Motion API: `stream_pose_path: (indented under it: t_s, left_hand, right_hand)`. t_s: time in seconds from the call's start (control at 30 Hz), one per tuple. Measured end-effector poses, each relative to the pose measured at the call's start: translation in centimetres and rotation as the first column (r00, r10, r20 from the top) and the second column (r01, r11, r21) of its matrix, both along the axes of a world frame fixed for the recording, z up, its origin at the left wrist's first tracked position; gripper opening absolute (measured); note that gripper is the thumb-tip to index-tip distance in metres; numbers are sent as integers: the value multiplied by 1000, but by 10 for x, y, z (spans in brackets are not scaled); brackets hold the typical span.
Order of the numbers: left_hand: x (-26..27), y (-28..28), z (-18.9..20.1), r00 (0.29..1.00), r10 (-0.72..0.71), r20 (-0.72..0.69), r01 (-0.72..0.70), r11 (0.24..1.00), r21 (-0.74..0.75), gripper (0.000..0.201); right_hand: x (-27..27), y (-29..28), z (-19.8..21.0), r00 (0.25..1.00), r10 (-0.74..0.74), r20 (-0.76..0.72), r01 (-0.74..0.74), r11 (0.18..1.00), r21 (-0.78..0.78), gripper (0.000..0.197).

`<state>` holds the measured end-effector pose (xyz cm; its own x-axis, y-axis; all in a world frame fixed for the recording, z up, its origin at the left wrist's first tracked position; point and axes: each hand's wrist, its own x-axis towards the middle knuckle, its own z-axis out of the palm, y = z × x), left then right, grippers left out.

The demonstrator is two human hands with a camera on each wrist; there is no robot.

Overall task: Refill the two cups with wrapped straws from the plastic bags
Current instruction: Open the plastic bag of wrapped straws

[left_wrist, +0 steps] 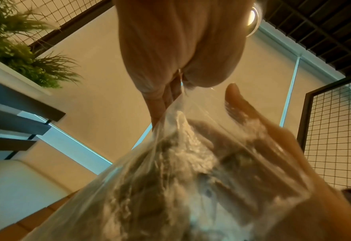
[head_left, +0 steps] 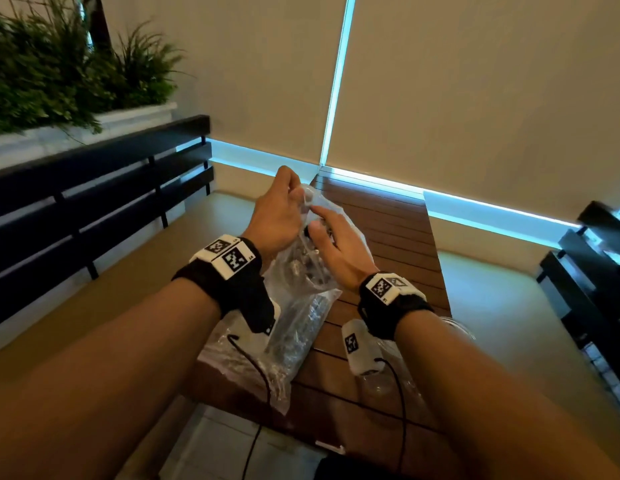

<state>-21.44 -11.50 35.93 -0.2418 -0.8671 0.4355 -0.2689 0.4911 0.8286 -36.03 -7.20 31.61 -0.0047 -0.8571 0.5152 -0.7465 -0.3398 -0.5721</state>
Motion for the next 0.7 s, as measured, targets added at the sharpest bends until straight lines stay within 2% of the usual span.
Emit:
stream_pose_path:
  t_s: [0.07, 0.17, 0.2, 0.27, 0.33, 0.37, 0.47, 0.53, 0.6, 0.7]
  left_hand:
    - [-1, -7, 5, 999, -1, 34, 1, 1000, -8, 12]
    - [-2, -14, 4, 994, -37, 100, 42, 998, -45, 13]
    - [-2, -16, -1, 989, -55, 135, 64, 996, -60, 13]
    - [-2, -23, -14, 968, -85, 238, 110, 989, -97, 10]
    - [-4, -30, -29, 937, -115, 330, 162, 980, -119, 7]
    - [-6, -33, -37, 927, -134, 351, 188, 974, -126, 8]
    - [-9, -38, -54, 921, -144, 362, 203, 971, -130, 10]
    - [-10, -44, -63, 914, -170, 369, 216, 972, -88, 11]
    - [-10, -50, -70, 910, -190, 368, 221, 974, -44, 10]
    - [-9, -57, -74, 923, -200, 328, 206, 978, 17, 8]
  right_hand:
    - [-1, -8, -11, 999, 1, -45, -3, 999, -32, 61]
    - [-5, -22, -22, 989, -116, -94, 109, 991, -77, 37]
    - [-5, -26, -25, 978, -172, -120, 163, 983, -86, 35]
    - [-5, -34, -30, 937, -292, -190, 282, 956, -77, 41]
    - [-3, -43, -33, 901, -371, -226, 386, 922, 25, 44]
    - [-2, -47, -35, 901, -371, -226, 404, 907, 119, 42]
    - [-2, -57, -36, 963, -193, -188, 248, 909, 334, 21]
    - [-5, -65, -36, 976, -113, -184, 186, 875, 448, 10]
    - [-8, -73, -37, 974, -102, -203, 192, 849, 493, 13]
    - [-10, -78, -38, 980, -83, -183, 163, 860, 483, 10]
